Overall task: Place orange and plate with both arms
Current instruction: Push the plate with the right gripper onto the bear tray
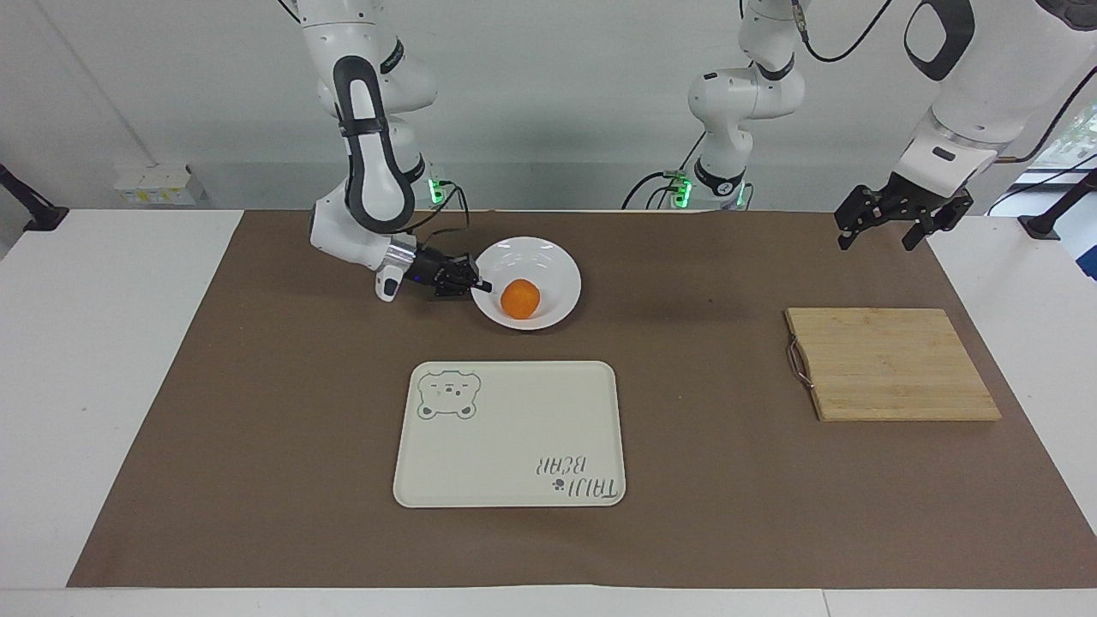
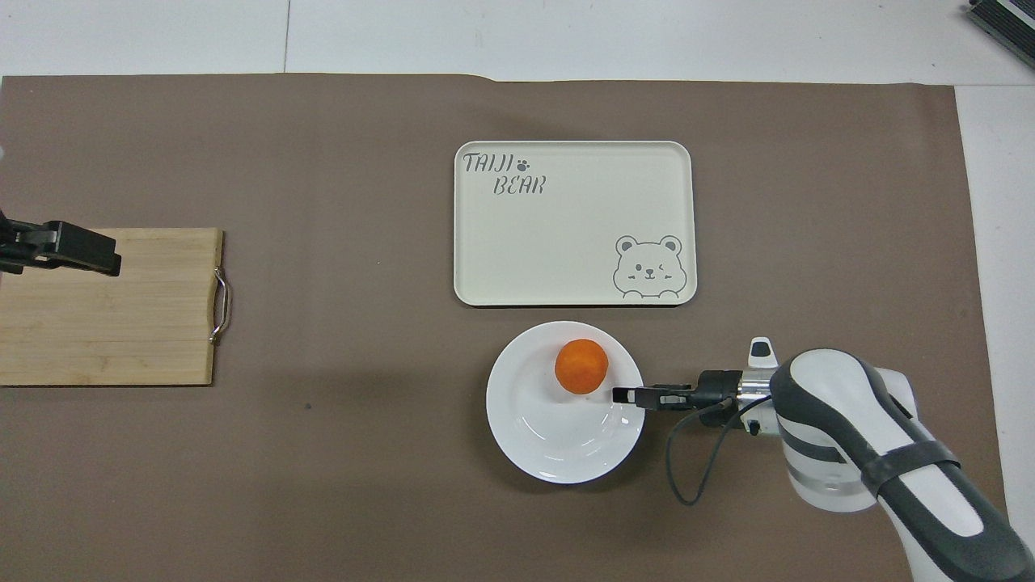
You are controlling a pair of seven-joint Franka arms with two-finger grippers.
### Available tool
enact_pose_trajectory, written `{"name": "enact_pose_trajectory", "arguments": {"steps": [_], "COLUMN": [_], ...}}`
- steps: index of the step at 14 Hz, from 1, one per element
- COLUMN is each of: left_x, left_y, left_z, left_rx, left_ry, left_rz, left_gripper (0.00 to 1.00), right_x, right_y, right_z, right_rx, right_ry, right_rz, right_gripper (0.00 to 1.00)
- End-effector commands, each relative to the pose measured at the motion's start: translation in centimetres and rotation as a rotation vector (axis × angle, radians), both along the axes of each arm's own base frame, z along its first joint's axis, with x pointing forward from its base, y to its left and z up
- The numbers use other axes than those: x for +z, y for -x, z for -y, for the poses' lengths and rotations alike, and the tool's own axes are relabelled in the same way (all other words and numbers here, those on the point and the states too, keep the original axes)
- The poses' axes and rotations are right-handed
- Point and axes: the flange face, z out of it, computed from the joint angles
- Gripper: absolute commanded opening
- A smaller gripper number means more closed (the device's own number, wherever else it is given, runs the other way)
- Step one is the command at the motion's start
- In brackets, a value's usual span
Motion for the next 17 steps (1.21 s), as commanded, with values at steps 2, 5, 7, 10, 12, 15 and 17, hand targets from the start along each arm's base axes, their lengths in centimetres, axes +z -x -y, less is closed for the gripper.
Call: {"name": "enact_pose_trajectory", "arguments": {"steps": [2,5,7,10,12,15,17], "left_x": [0.2,0.2,0.2,0.2,0.2,0.2,0.2], "left_y": [0.2,0.2,0.2,0.2,0.2,0.2,0.2], "left_z": [-0.2,-0.2,-0.2,-0.2,-0.2,-0.2,-0.2], "left_rx": [0.01,0.01,0.01,0.01,0.01,0.01,0.011], "left_ry": [-0.014,-0.014,-0.014,-0.014,-0.014,-0.014,-0.014], "left_rz": [-0.003,-0.003,-0.003,-0.003,-0.003,-0.003,-0.003], "left_gripper": [1.0,1.0,1.0,1.0,1.0,1.0,1.0], "right_x": [1.3,2.1,3.0,4.5,5.6,6.8,5.8], "right_y": [-3.7,-6.7,-9.6,-13.7,-16.5,-20.8,-22.7], "right_z": [0.8,1.3,1.0,0.7,0.6,0.2,-0.4], "right_rx": [-0.041,-0.085,-0.128,-0.153,-0.14,-0.191,-0.19], "right_ry": [-0.062,-0.069,-0.075,-0.049,-0.01,0.041,0.098], "right_rz": [0.052,0.042,0.007,-0.014,-0.013,-0.035,-0.028], "right_gripper": [0.0,0.0,0.0,0.0,0.0,0.0,0.0]}}
